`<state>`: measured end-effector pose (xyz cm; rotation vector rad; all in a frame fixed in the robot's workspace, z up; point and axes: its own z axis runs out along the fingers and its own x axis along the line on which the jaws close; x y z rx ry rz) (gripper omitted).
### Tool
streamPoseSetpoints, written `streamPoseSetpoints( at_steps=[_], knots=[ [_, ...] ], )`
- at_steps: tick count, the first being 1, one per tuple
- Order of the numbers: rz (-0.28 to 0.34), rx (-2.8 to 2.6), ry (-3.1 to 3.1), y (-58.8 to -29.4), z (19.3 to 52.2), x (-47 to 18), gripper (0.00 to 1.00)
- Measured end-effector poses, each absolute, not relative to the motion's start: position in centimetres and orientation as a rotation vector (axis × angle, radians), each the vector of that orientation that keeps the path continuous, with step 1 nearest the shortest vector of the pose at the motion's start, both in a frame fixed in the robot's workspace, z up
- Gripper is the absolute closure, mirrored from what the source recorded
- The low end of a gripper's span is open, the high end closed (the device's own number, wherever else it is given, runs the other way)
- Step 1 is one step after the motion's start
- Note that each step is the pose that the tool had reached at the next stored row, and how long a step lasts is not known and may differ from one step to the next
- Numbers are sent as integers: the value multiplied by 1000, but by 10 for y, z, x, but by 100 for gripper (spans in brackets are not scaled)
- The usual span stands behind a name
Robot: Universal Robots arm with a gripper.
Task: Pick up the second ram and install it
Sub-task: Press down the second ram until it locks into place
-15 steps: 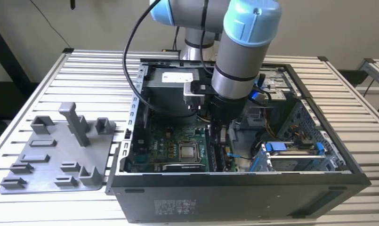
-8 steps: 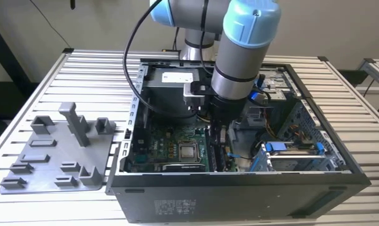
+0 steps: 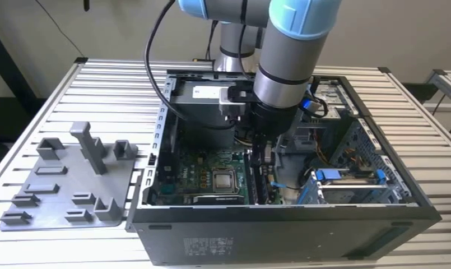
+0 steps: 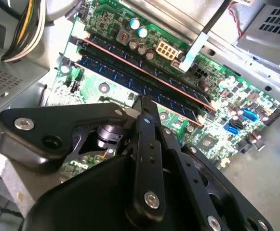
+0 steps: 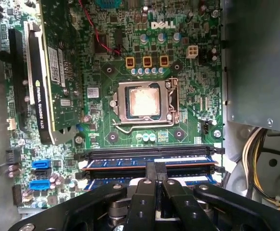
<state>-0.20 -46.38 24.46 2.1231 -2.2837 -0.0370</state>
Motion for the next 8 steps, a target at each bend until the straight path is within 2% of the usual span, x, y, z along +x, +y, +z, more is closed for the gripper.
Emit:
streamPoseSetpoints(
  at_steps=[8],
  knots=[
    [-37, 2123, -2284, -464, 245, -2, 89]
  ],
)
